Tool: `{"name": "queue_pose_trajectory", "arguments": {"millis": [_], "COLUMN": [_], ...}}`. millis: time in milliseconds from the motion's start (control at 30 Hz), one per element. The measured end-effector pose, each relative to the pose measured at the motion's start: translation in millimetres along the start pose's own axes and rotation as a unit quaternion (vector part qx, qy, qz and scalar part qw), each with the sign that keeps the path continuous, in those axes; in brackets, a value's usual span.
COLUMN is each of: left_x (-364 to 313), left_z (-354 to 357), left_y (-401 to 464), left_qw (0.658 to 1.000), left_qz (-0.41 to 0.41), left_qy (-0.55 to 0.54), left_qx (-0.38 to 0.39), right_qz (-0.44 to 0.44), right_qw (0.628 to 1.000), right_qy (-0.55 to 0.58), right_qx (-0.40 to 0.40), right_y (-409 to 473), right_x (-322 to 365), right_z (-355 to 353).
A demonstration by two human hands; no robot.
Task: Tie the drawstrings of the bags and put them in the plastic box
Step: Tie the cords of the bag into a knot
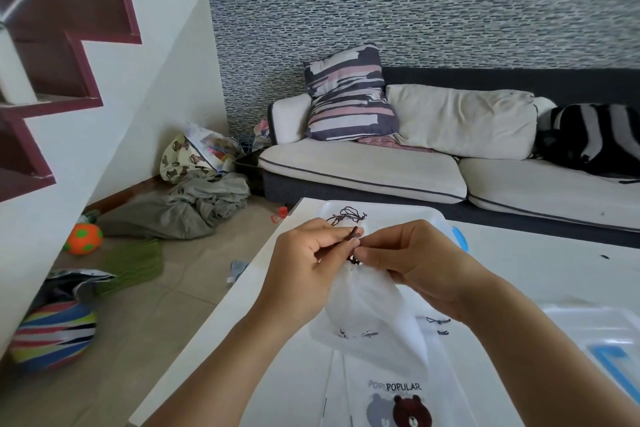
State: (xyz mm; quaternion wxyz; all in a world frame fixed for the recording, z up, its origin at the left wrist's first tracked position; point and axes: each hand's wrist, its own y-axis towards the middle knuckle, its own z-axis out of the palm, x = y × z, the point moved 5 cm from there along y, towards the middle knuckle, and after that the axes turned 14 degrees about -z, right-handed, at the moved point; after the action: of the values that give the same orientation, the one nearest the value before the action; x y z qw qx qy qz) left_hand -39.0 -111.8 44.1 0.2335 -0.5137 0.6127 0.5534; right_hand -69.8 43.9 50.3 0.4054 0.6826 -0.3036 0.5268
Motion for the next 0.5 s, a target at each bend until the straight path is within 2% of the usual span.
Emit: {"name": "queue_pose_trajectory", "arguments": {"millis": [100,200,333,500], "left_x": [4,9,21,23], "left_z": [-2,0,2,-5], "left_y": [2,3,6,9], "left_qw": [0.999,0.993,0.962,0.948], "left_qz": [-0.026,-0.074,-0.178,-0.178], "left_qy": [-0.028,-0.071,-0.179,-0.244], "left_qx": [0.008,0.052,0.104,0.098], "right_qz": [-0.035,-0.044,-0.083,-0.114], "right_qw": [0.997,0.997,0.994,0.993], "right_qy": [-0.059,-0.056,-0.066,-0.017], "right_qx": [-0.022,-0.021,-0.006,-0.034], "right_y": [3,4,5,9], "right_x": [1,-1,-1,-3], "right_z": [-1,-6,-4,-1]}}
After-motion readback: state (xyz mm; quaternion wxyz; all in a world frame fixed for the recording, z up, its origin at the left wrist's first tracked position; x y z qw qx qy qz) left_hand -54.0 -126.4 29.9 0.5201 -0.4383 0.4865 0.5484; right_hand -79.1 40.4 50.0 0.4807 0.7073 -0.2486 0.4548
